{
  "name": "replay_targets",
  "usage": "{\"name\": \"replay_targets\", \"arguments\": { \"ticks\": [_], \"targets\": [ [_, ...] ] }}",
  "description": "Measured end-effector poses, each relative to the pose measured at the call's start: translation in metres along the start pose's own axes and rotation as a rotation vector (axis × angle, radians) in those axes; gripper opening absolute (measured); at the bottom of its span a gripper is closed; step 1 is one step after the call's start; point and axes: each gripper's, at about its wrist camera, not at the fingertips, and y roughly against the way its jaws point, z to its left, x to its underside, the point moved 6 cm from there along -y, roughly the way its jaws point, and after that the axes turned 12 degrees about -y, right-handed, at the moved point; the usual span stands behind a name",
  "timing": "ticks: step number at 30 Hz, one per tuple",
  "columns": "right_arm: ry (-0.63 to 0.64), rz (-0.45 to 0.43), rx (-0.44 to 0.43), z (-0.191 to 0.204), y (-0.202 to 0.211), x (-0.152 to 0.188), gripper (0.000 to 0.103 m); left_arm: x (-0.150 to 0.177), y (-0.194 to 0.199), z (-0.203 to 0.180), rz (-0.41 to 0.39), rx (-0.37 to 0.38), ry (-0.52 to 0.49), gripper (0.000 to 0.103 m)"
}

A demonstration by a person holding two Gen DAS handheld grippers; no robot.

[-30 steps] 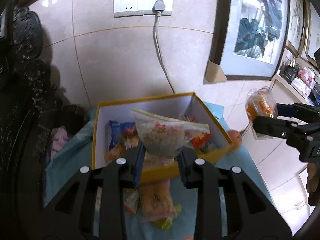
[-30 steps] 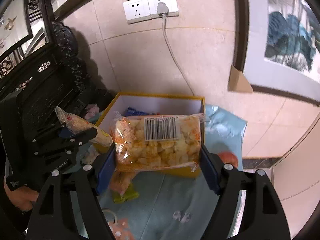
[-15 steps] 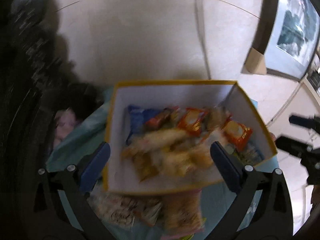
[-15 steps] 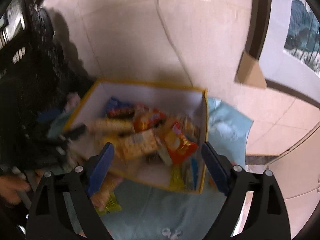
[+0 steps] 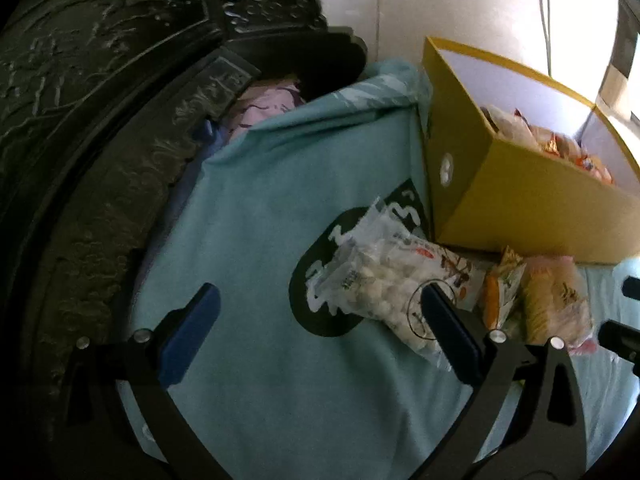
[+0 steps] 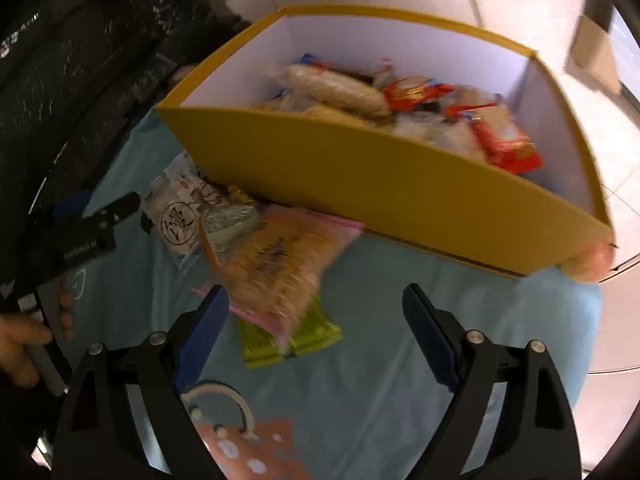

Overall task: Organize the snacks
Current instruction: 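Grasp white bun bag with left gripper while right grasps pink biscuit bag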

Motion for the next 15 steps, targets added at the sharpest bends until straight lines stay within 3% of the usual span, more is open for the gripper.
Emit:
{"name": "replay_targets", "arguments": {
  "ticks": [7,10,15],
  "targets": [
    [-0.053,0.054,-0.012,0.020,-0.047,-0.015,0.089,-0.010,-0.013,-0.017,-0.005,-0.002,-0.052,0.101],
    [-0.005,0.161,0.077,0.015,-0.078,0.000,0.089,-0.012,-0.020,-0.019,0.006,0.005,-0.056,0.101],
    [-0.020,0.114,0.138,-0.013,-0.063,0.010,0.087,-0.019,-0.037,-0.032,0.007,0.018,-0.090,0.101]
  ]
}}
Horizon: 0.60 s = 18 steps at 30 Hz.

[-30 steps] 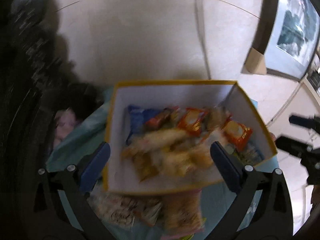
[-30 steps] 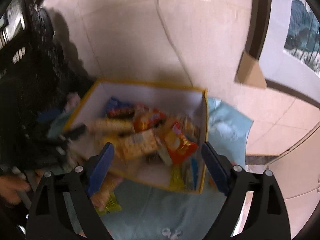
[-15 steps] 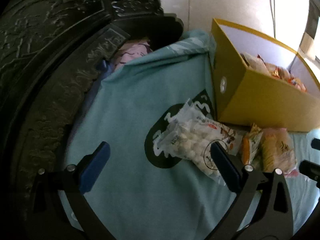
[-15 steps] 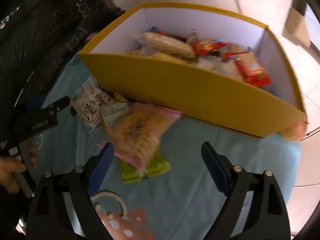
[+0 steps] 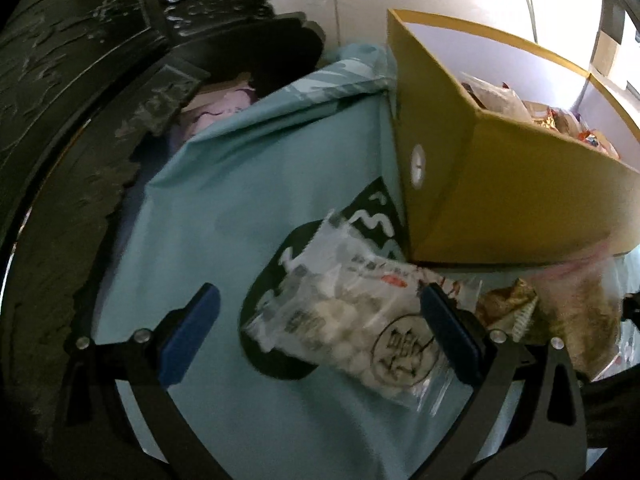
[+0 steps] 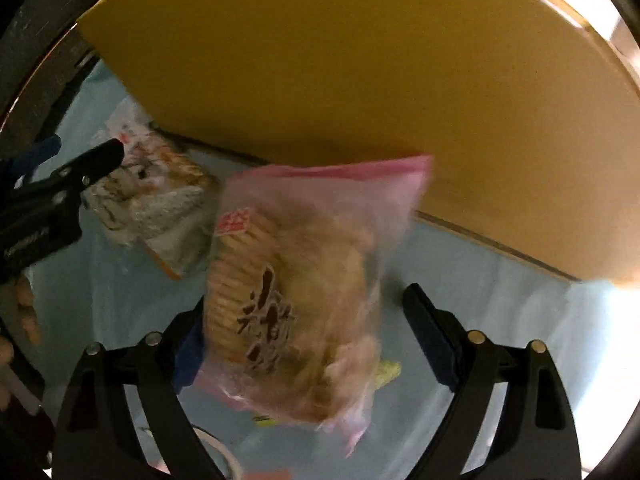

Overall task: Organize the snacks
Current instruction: 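Grasp white bun bag with left gripper while right grasps pink biscuit bag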

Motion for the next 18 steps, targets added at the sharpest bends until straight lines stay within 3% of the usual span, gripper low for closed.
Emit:
{"name": "replay_targets", "arguments": {
  "ticks": [7,8,10,12,15,18],
  "targets": [
    [-0.024,0.023,0.024,-0.043,0.011,0.020,0.083,0.008,-0.024,-0.026,0.011,0.050,-0.011,0.101],
    [-0.025,0.019,0.032,-0.047,0.012,0.024,0.082,0.010,-0.023,-0.033,0.013,0.048,-0.056,0.101],
    [0.009,0.001,0.054,-0.047,0.014,0.029,0.080,0.013,-0.018,-0.044,-0.009,0.080,-0.105,0.077],
    [-0.006,-0.002,0.052,-0.047,0.016,0.030,0.080,0.015,-0.007,-0.050,-0.036,0.102,-0.120,0.063],
    [-0.010,-0.006,0.053,-0.044,0.016,0.026,0.080,0.018,0.007,-0.044,-0.073,0.174,-0.057,0.053],
    [-0.012,-0.008,0.049,-0.040,0.017,0.024,0.080,0.021,0.034,-0.046,-0.144,0.195,-0.072,0.052]
  ]
}}
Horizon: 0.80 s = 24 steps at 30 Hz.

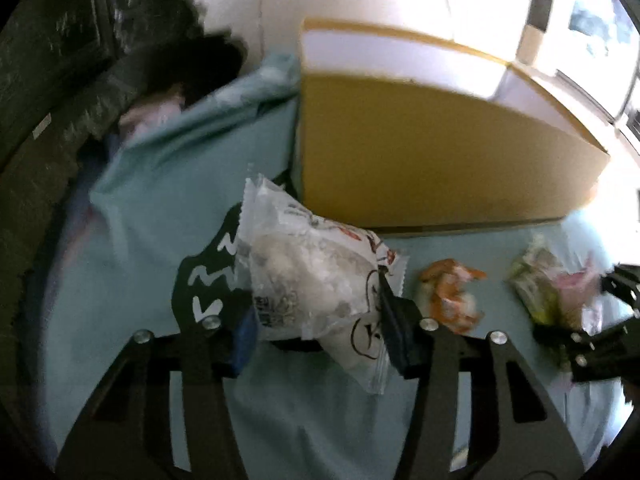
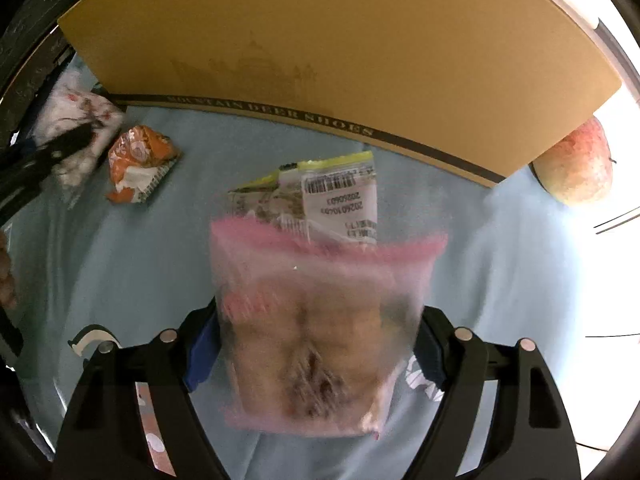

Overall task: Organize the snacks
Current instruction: 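Grasp white bun bag with left gripper while right grasps pink biscuit bag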

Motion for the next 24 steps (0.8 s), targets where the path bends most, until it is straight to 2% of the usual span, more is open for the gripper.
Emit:
{"name": "replay_targets", "arguments": {
  "ticks": [6,8,11,13,15,17,19,20,21,22,23,24],
  "targets": [
    [0.001,-0.011,-0.011,-0.001,0.006,0.004,0.080,0.004,0.047,-0.013,-0.097,0.020,0.011,0.053],
    [-0.002,-0.013,-0.016,-0.005,0.009,0.005,0.080,0.008,0.056,-0.024,-0.118,0.041,-0.027,0.053],
    [-0.019,-0.031,-0.024,-0.022,0.017,0.019,0.080,0.014,0.050,-0.041,-0.079,0.072,-0.071,0.054],
    [-0.022,-0.048,-0.030,-0.032,0.026,0.023,0.080,0.027,0.036,-0.050,-0.007,0.115,-0.057,0.056],
    [-0.016,-0.040,-0.026,-0.033,0.025,0.028,0.080,0.038,0.023,-0.058,0.050,0.089,-0.096,0.065],
    [-0.014,-0.037,-0.019,-0.035,0.025,0.031,0.081,0.048,0.010,-0.061,0.099,0.053,-0.123,0.081],
    [-0.015,-0.032,-0.017,-0.036,0.024,0.034,0.080,0.054,0.003,-0.061,0.122,0.063,-0.094,0.084],
    [-0.019,-0.036,-0.020,-0.034,0.026,0.036,0.079,0.055,0.004,-0.061,0.119,0.079,-0.076,0.076],
    [-0.032,-0.045,-0.037,-0.033,0.030,0.037,0.078,0.054,0.006,-0.062,0.108,0.096,-0.072,0.057],
    [-0.047,-0.057,-0.050,-0.032,0.033,0.035,0.078,0.053,0.008,-0.063,0.100,0.105,-0.078,0.054],
    [-0.063,-0.067,-0.060,-0.033,0.035,0.037,0.077,0.050,0.012,-0.065,0.086,0.126,-0.087,0.046],
    [-0.089,-0.076,-0.080,-0.037,0.040,0.037,0.077,0.049,0.016,-0.066,0.078,0.143,-0.091,0.045]
  ]
}}
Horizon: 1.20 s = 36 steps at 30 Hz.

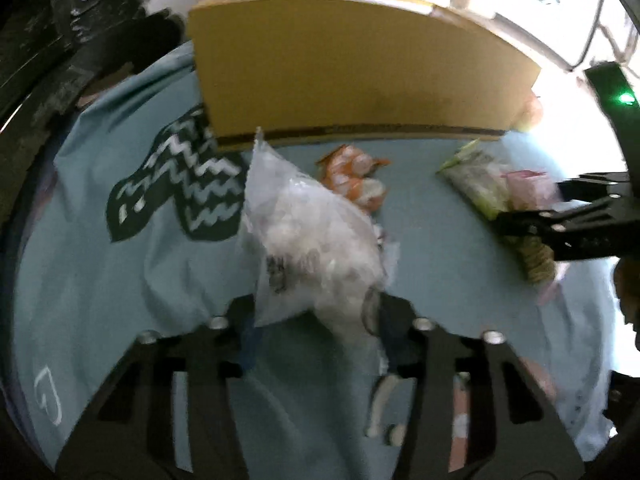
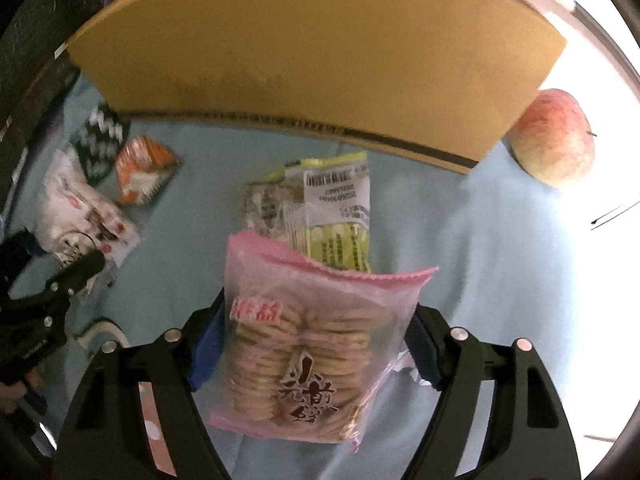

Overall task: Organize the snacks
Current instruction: 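Grasp white bun bag with left gripper while right grasps pink biscuit bag, then carry both bags over the yellow box and open both grippers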

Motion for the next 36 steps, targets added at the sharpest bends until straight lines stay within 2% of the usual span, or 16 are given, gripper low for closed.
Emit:
{"name": "replay_targets", "arguments": {
  "ticks": [2,4,6,11,14,17,22,25,32,36],
  "targets": [
    [-0.042,-0.007,-0.040,-0.003,0.009,-0.002,0.077,-0.005,0.009,-0.004,-0.022,0.012,-0.008,0.044],
    [-0.071,-0.011,-0.080,-0.007,0.020,-0.002,0.066,-0.011,0.021,-0.004,-0.058,0.026,0.002,0.044],
    [-0.072,-0.023,-0.096,-0.011,0.028,-0.001,0.065,-0.013,0.031,-0.005,-0.083,0.033,0.008,0.044],
    [-0.049,-0.034,-0.054,-0.024,0.029,0.011,0.064,-0.011,0.036,-0.006,-0.077,0.040,0.019,0.044],
    [-0.063,-0.033,-0.060,-0.029,0.024,0.015,0.064,-0.006,0.039,-0.005,-0.068,0.045,0.043,0.044],
    [-0.119,-0.027,-0.121,-0.030,0.033,0.013,0.063,-0.006,0.047,-0.004,-0.082,0.046,0.039,0.045],
    [-0.331,0.009,-0.313,-0.045,0.051,0.000,0.063,-0.013,0.063,-0.004,-0.119,0.055,0.048,0.045],
    [-0.404,0.015,-0.381,-0.055,0.064,-0.003,0.063,-0.015,0.070,-0.006,-0.136,0.061,0.049,0.045],
    [-0.363,-0.025,-0.384,-0.052,0.094,-0.004,0.063,-0.025,0.084,-0.015,-0.172,0.069,0.030,0.045],
    [-0.324,-0.070,-0.391,-0.044,0.115,-0.017,0.063,-0.041,0.092,-0.016,-0.200,0.063,0.014,0.045]
  ]
}}
